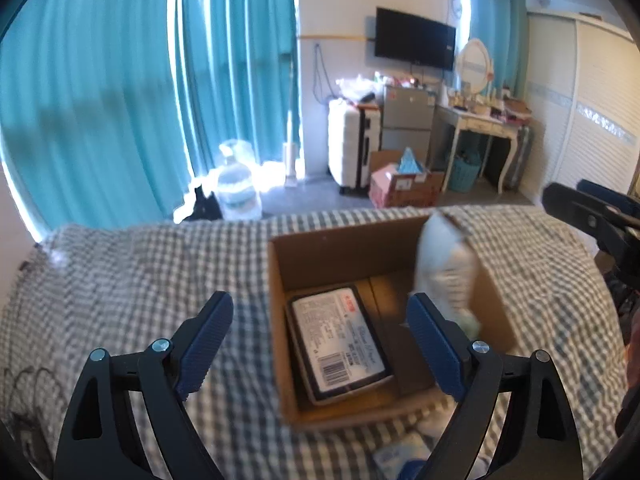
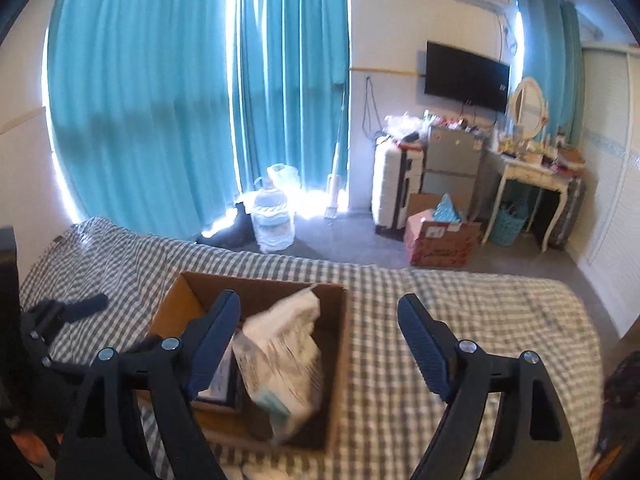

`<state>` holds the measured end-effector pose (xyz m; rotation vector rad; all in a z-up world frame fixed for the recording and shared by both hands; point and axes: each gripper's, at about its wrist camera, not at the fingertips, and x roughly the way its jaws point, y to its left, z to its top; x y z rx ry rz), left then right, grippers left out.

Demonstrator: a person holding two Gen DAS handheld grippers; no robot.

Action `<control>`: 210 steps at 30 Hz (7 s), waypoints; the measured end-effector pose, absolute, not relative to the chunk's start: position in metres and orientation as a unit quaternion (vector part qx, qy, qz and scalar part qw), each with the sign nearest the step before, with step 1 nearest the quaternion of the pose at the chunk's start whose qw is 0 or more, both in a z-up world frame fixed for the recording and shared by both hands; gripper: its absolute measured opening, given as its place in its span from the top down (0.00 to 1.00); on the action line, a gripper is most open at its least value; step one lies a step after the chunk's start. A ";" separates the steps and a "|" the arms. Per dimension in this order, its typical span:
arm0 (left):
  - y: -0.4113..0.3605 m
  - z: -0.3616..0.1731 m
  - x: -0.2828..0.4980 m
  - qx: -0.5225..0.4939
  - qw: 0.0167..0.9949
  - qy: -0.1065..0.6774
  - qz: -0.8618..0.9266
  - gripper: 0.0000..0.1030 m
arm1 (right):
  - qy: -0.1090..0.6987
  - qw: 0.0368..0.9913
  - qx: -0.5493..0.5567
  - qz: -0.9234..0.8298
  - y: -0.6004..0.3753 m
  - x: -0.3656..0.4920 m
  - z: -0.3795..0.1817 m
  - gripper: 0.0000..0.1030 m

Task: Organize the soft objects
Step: 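Withdraw both open tools from the box toward the remaining items, then grasp the lace-trimmed white cloth with the left tool while the right tool grasps a white sock, then carry the cloth and sock over the box and open both tools, then withdraw both open tools from the box, then grasp the white cable bundle with green tie using the left tool, then grasp the rolled white sock with the right tool while the left tool holds the cable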

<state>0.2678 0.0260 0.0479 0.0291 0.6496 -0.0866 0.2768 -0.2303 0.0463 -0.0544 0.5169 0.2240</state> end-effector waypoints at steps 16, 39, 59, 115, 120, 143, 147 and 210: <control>0.034 0.066 0.128 0.007 0.952 0.305 -0.033 0.00 | 0.258 0.953 -0.107 0.119 -0.238 0.102 0.061 0.06; 0.015 -0.110 0.103 -0.010 0.906 0.422 -0.038 0.01 | 0.433 0.883 -0.075 0.163 -0.224 0.131 -0.167 0.24; -0.038 -0.132 0.108 0.000 0.868 0.476 -0.140 0.65 | 0.417 0.897 -0.043 0.144 -0.246 0.116 -0.153 0.61; 0.002 0.002 0.322 0.025 0.922 0.368 -0.117 0.89 | 0.347 0.918 0.036 0.187 -0.189 0.336 -0.019 0.63; -0.002 -0.021 0.337 0.029 0.915 0.381 -0.127 0.89 | 0.385 0.907 0.015 0.171 -0.179 0.366 -0.061 0.65; 0.016 0.099 0.229 0.029 0.944 0.320 -0.078 0.17 | 0.268 0.957 -0.025 0.108 -0.223 0.230 0.081 0.08; 0.022 0.121 0.191 0.032 0.949 0.306 -0.066 0.17 | 0.262 0.958 -0.029 0.111 -0.230 0.187 0.110 0.08; 0.053 -0.093 0.116 -0.003 0.897 0.440 -0.036 0.72 | 0.414 0.891 -0.037 0.183 -0.168 0.108 -0.158 0.17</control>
